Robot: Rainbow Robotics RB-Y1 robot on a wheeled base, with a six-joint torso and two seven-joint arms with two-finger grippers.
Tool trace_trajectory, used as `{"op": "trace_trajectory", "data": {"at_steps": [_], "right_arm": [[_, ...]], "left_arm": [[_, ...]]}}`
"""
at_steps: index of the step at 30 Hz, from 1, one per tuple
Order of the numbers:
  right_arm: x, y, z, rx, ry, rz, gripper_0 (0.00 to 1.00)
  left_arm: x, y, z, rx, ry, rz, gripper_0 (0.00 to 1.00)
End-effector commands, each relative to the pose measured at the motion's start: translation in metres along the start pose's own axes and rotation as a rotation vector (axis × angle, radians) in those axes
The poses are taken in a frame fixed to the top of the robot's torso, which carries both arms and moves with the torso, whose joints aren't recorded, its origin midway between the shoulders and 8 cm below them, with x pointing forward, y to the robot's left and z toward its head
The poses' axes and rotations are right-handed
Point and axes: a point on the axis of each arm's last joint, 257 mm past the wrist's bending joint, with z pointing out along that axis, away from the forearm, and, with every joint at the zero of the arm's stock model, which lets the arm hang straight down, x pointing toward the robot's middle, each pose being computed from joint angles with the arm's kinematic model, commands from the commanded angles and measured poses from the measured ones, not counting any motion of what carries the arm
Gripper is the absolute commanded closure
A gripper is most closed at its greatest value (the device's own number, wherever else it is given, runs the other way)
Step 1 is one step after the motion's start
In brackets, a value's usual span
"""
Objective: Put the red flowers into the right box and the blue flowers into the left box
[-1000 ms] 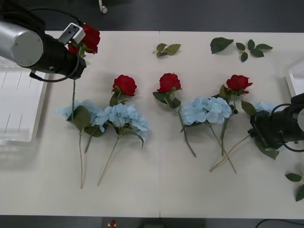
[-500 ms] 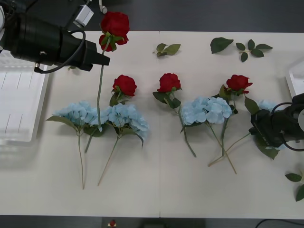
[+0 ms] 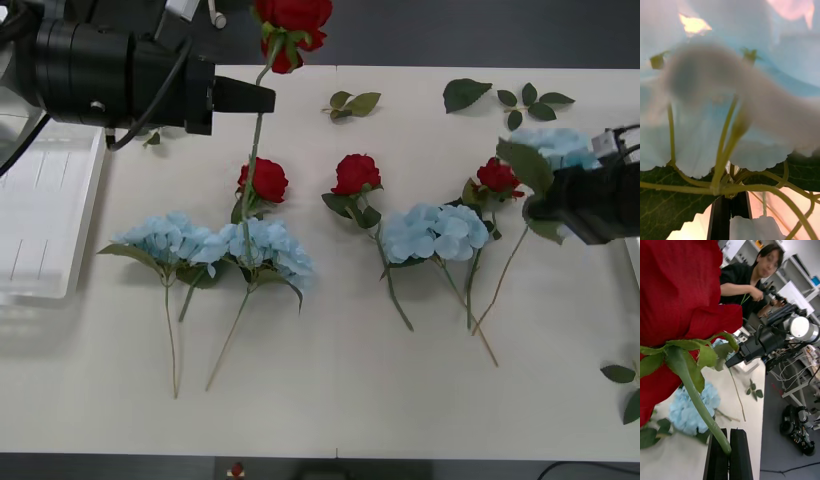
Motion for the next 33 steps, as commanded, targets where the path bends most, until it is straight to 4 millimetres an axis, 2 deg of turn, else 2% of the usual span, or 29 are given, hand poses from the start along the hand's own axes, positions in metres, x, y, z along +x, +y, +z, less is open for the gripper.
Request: {"op": "trace_trajectory", "data": {"at_steps": [1,9,14,22,29,33], "right_arm": [[-0.022,-0.015,-0.034,0.021,-0.009,-0.117,1.0],[-0.016,-0.057,-0.028,0.069,0.018,-0.16,1.0],[-0.013,-0.079,-0.023,0.118,0.022,-0.158,1.0],[-0.013,-0.111,-0.002,0.211,-0.009,-0.232,1.0],[-0.011,-0.135,0.02,0.267,-0.036,-0.267,1.0],[-0.01,-0.149,0.025,0.311,-0.033,-0.302,1.0]], "left_arm": [[-0.044,-0.027,0.011,0.071,-0.112,0.111,1.0],[-0.07,-0.052,0.029,0.157,-0.209,0.111,1.0],[-0.072,-0.057,0.035,0.171,-0.216,0.121,1.0],[-0.066,-0.071,0.055,0.211,-0.2,0.136,1.0],[-0.074,-0.074,0.07,0.204,-0.21,0.152,1.0],[-0.075,-0.074,0.077,0.2,-0.214,0.147,1.0]]}}
